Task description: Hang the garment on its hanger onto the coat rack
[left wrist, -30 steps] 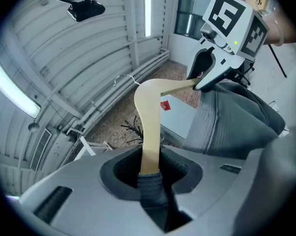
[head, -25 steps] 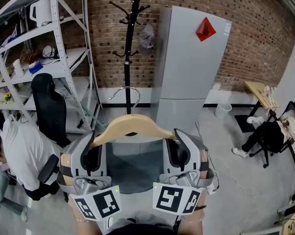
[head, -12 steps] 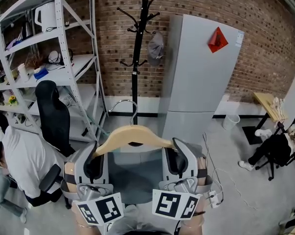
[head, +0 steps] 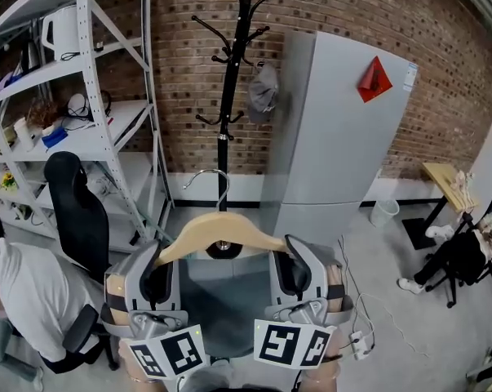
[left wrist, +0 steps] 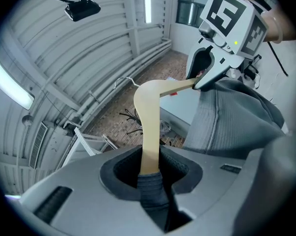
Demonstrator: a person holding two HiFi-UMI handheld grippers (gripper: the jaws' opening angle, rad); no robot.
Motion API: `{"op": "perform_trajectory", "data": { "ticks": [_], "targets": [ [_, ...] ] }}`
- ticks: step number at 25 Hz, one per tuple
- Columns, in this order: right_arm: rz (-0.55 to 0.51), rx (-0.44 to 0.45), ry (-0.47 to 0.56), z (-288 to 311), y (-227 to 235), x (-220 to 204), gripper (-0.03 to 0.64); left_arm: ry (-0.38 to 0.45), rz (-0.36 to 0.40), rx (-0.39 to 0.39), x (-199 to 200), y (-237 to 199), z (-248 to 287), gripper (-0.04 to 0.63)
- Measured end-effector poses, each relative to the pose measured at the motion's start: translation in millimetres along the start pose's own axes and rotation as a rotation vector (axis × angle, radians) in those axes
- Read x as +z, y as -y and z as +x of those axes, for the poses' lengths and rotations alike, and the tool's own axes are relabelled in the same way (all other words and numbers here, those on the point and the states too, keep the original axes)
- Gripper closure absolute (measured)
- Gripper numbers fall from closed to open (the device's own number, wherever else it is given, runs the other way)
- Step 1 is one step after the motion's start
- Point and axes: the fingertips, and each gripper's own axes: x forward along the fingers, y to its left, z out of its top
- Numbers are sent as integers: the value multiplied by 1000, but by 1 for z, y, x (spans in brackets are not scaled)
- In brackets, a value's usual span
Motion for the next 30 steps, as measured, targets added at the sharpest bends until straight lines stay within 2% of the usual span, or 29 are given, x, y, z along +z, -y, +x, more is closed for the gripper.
{"op": "perform_trajectory", "data": {
  "ticks": [12,21,30],
  "targets": [
    [-26,-16,-44,94,-22,9,512,40,-6,-31,-53,-16,87,496],
    [-16,-13,-63,147,-28,-4,512,43,-22,-48,-74,-9,139,497],
    [-24,7,-61,226,-18,-31,512,30,-28,-75,-87,8,223,497]
  ]
}}
